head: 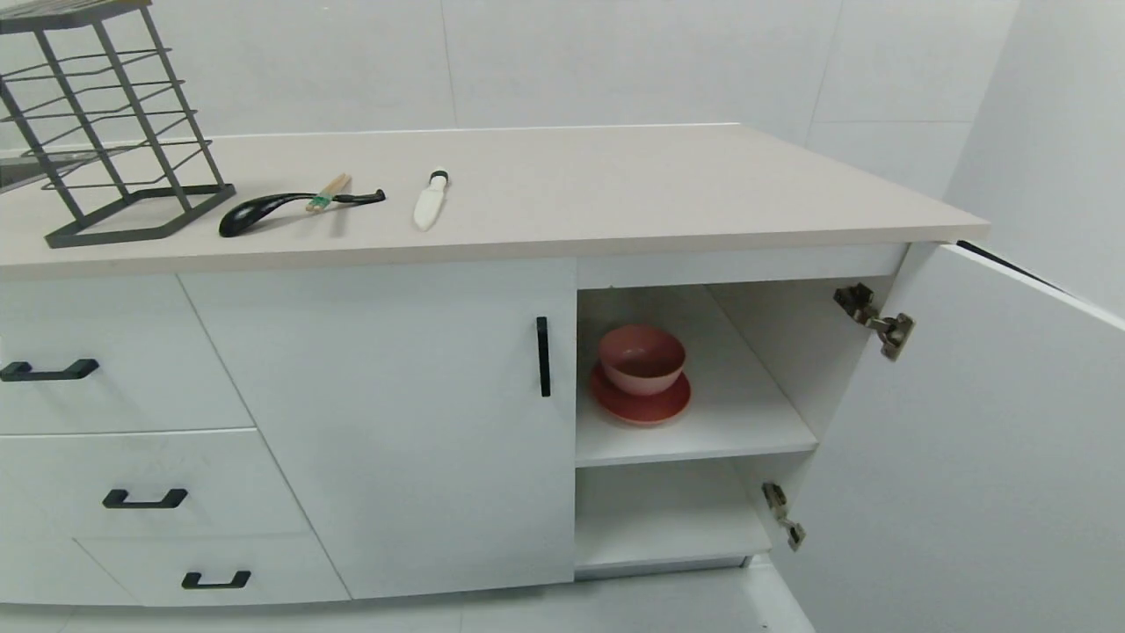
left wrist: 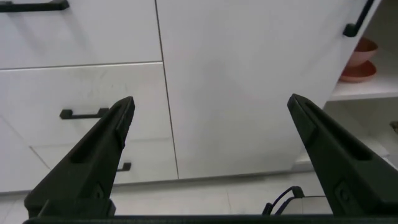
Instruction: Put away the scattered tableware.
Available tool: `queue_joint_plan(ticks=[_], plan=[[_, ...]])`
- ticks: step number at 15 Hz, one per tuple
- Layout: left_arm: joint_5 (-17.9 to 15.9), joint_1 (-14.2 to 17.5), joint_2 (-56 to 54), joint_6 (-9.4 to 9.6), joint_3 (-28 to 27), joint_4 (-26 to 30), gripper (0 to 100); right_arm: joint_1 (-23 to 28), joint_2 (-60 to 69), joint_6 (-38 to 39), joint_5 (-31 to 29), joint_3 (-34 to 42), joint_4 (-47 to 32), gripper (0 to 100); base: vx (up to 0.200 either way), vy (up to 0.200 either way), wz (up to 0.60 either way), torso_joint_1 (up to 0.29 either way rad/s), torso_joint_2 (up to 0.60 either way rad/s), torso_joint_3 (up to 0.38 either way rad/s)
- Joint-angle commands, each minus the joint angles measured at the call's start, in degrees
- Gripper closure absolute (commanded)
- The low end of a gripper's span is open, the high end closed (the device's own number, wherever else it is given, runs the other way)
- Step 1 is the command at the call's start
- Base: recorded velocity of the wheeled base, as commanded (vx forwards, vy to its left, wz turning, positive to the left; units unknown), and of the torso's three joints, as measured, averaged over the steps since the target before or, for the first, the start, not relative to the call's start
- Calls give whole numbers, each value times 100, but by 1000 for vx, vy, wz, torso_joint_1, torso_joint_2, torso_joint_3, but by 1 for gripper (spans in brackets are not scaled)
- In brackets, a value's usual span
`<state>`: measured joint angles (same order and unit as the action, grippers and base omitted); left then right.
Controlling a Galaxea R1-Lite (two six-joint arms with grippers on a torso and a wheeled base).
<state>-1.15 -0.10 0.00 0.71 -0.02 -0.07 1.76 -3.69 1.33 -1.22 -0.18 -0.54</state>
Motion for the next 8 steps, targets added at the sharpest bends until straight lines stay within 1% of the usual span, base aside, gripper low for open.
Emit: queue_joint_plan(ticks=[1,4,5,7,8], plan=[[0,1,0,0,2,-1,0,0,-35,-1,-1,1,1,0,-200,0,0,2,2,7],[0,1,0,0,2,-1,0,-17,-35,-1,8,1,-8,0,-200,0,0,5,4,4],[0,1,0,0,2,-1,0,-70,9,-1,16,1,1,100,-200,-200,0,2,2,2],[0,1,0,0,2,-1,0,-88,79,-1,16,1,-8,100,-200,-200,0,2,0,0],[0,1,0,0,2,-1,0,-88,79,-1,16,1,-8,100,0,-200,0,7,2,7]])
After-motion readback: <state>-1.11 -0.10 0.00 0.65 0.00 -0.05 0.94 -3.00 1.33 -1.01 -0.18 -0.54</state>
